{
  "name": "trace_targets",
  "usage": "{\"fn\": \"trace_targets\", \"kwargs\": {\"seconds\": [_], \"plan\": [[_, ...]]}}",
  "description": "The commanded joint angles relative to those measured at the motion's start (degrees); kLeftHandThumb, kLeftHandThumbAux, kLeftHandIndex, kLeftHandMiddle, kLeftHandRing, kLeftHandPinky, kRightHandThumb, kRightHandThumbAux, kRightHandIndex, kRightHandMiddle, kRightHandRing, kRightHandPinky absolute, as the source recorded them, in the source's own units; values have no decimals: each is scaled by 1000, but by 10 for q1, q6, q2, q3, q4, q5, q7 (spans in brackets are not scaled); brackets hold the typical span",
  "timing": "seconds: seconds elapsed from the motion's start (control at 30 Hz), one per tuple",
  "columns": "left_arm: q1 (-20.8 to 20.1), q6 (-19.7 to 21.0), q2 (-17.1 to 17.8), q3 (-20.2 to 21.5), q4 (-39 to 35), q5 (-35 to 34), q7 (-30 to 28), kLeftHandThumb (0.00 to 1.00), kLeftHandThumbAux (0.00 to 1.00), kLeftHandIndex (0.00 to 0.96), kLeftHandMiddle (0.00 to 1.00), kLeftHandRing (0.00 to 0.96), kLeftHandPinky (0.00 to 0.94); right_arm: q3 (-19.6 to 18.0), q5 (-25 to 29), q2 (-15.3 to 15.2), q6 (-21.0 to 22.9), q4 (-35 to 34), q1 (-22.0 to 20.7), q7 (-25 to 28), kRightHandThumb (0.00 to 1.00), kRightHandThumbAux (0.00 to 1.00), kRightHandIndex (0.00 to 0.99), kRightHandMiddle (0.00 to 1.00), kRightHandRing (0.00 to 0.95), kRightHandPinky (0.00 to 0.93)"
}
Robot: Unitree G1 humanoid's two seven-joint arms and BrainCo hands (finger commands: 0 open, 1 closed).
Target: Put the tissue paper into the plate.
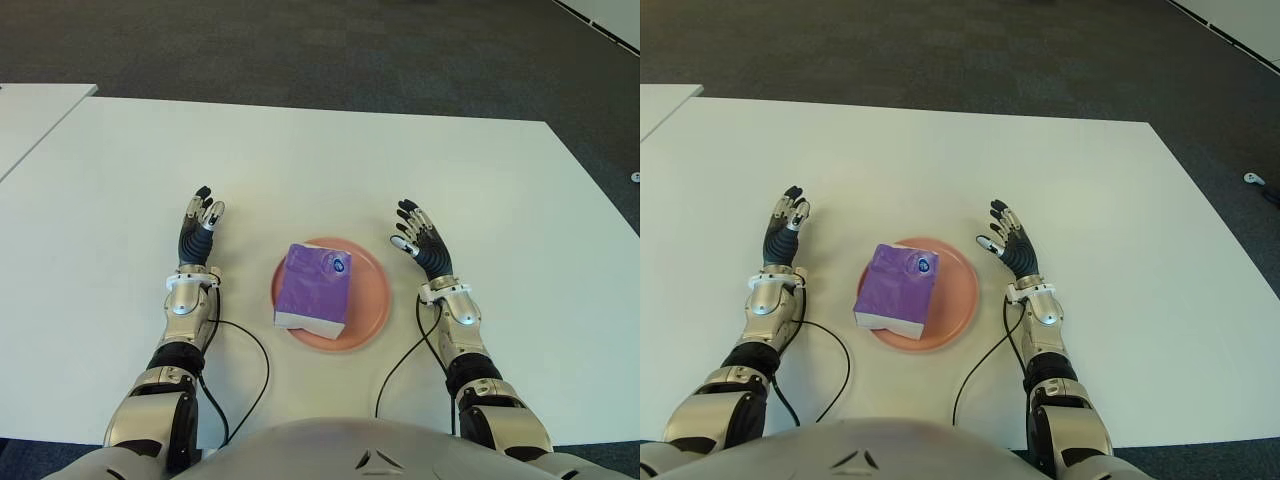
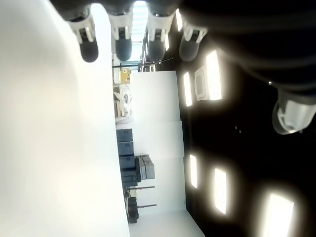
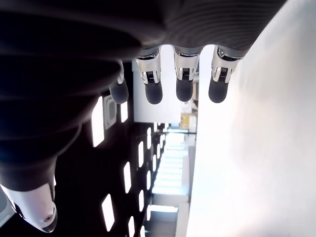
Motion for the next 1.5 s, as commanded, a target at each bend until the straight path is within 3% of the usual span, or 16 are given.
{"fn": "trace_targets", "kwargs": {"seconds": [0.03,0.5,0.8,1.3,1.5], "plan": [[56,26,-24,-19,32,16,-8,0,349,0,0,0,0,18,-16,34,25,41,95,-5,0,656,0,0,0,0],[91,-43,-15,-49,11,25,-59,0,298,0,0,0,0,13,-13,37,29,42,96,-22,0,658,0,0,0,0],[101,-88,-14,-64,-4,46,-50,0,270,0,0,0,0,4,-4,45,8,49,95,-32,0,657,0,0,0,0],[106,-111,-21,-69,-22,64,-30,0,259,0,0,0,0,-2,-1,54,11,43,98,-56,0,680,0,0,0,0],[109,-112,-24,-68,-28,64,-25,0,251,0,0,0,0,-4,-1,57,33,34,100,-70,0,695,0,0,0,0]]}}
